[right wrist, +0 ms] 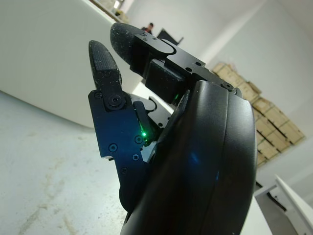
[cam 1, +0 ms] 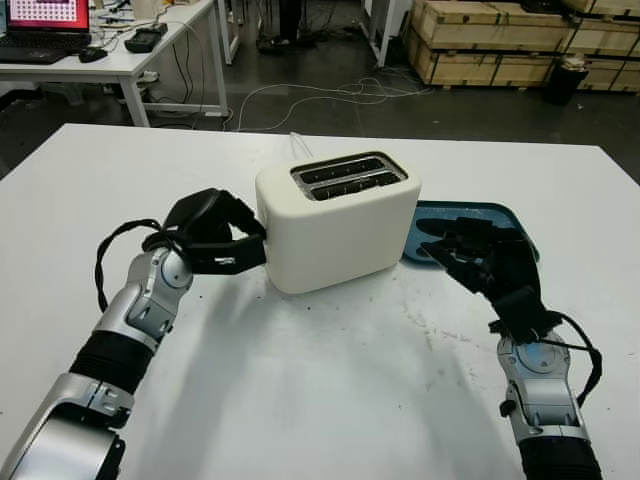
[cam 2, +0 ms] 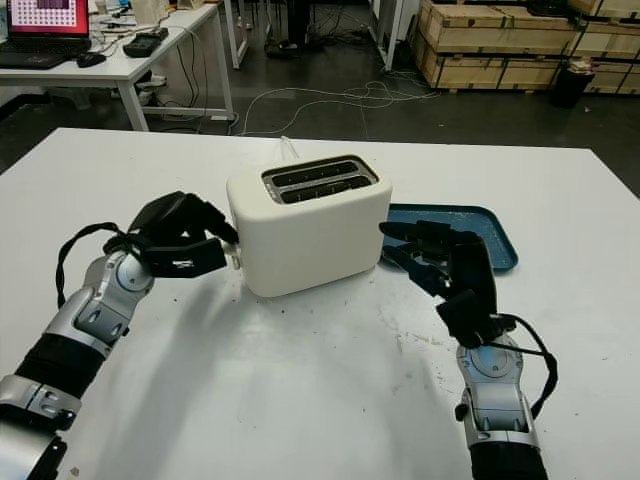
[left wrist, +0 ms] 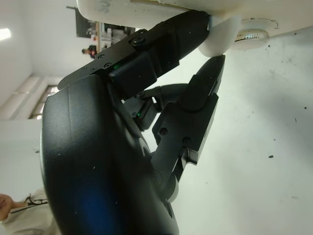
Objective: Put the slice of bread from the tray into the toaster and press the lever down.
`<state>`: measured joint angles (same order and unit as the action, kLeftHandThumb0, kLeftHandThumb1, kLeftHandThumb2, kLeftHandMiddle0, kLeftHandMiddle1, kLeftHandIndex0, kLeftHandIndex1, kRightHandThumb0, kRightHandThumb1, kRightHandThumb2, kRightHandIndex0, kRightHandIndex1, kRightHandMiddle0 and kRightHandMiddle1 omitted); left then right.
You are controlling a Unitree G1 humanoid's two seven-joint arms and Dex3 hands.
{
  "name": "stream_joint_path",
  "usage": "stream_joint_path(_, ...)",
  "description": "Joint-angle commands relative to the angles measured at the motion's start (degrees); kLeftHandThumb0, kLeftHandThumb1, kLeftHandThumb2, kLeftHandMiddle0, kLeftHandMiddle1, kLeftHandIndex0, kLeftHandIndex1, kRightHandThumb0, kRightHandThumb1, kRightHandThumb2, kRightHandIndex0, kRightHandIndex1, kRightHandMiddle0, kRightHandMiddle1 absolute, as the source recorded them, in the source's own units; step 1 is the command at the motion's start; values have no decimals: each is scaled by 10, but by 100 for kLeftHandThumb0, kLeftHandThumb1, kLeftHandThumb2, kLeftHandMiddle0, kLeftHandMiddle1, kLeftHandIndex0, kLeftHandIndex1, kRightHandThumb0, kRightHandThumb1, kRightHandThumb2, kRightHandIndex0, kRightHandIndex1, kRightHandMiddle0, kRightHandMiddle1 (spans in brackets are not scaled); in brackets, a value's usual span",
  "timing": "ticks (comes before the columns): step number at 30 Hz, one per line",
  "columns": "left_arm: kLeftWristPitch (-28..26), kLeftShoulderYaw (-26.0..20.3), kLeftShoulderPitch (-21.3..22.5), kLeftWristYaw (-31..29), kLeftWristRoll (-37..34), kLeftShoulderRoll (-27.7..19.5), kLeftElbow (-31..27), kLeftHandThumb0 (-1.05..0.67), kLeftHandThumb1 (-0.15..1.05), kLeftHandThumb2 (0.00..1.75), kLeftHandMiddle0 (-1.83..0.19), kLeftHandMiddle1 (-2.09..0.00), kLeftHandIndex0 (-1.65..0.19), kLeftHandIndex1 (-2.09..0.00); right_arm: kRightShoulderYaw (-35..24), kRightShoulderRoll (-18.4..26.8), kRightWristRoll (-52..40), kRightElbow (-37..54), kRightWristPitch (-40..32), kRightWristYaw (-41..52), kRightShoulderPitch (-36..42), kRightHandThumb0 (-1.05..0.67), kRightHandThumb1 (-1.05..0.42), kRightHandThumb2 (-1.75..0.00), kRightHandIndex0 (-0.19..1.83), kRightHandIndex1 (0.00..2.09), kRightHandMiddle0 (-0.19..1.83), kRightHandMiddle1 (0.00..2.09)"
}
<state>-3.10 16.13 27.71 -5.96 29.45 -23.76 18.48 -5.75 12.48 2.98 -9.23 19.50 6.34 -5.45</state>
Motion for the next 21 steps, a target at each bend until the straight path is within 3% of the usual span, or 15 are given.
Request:
stream_joint_path(1,-1,69,-43,-63,-12,64,-15,-19,92,2,-86,-121,-119,-2,1,6,1,-2,7,1,0,-37,-85,0,101,63,114,0)
stream_joint_path(2,-6,83,-47,-64,-5,73,6,-19,91,2,-83,-127,-119,-2,1,6,2,-2,6,1,0,-37,-85,0,102,63,114,0)
stream_joint_path(4,-23,124,-43,-78,20,106,87,-20,87,1,-75,-117,-121,-3,0,8,1,-2,7,1,0,-38,-85,0,101,63,114,0)
stream_joint_path(6,-36,138,-51,-77,24,128,117,-21,87,1,-80,-102,-121,-2,-2,9,-1,-2,7,3,-1,-37,-85,0,101,63,113,0)
stream_joint_path(10,-43,138,-61,-94,12,122,102,-20,88,1,-74,-95,-119,-1,-2,11,-1,-3,8,3,-2,-37,-84,0,102,64,114,0)
stream_joint_path(16,-63,137,-62,-111,9,107,77,-22,89,1,-77,-101,-117,-1,3,7,-3,-11,14,7,-4,-39,-84,0,103,65,114,0)
stream_joint_path(21,-70,140,-63,-128,8,79,27,-23,91,1,-77,-103,-116,0,3,7,-2,-7,7,6,-5,-37,-84,0,102,65,114,0)
